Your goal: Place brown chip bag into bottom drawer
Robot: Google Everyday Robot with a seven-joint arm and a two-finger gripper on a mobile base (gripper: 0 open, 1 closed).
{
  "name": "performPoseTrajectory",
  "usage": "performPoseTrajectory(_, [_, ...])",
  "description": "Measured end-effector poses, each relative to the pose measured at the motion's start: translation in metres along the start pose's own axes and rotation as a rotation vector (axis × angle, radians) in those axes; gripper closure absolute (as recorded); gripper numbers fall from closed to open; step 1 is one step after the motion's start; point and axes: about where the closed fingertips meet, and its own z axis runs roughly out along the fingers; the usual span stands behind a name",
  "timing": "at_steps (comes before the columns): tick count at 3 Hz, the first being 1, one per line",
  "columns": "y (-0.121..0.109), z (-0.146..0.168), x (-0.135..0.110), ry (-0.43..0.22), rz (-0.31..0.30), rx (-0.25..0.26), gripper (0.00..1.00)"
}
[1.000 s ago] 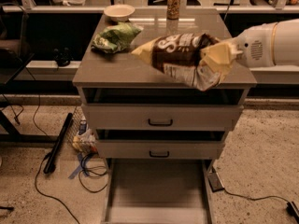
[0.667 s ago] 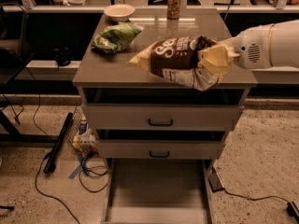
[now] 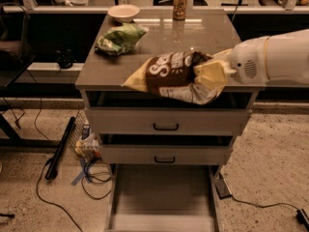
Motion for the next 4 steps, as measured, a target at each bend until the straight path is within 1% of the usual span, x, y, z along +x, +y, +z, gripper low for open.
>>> performPoseTrajectory(1, [0.05,0.026,0.031,0.063,-0.113,-0.073,1.0])
performPoseTrajectory(2, [0.098,0.055,0.066,0.146,-0.202,-0.154,1.0])
performPoseTrajectory(3, [0.139,0.11,0.118,0.204,-0.171,-0.262,1.0])
performPoseTrajectory(4, [0.139,0.11,0.117,0.205,-0.172,-0.262,1.0])
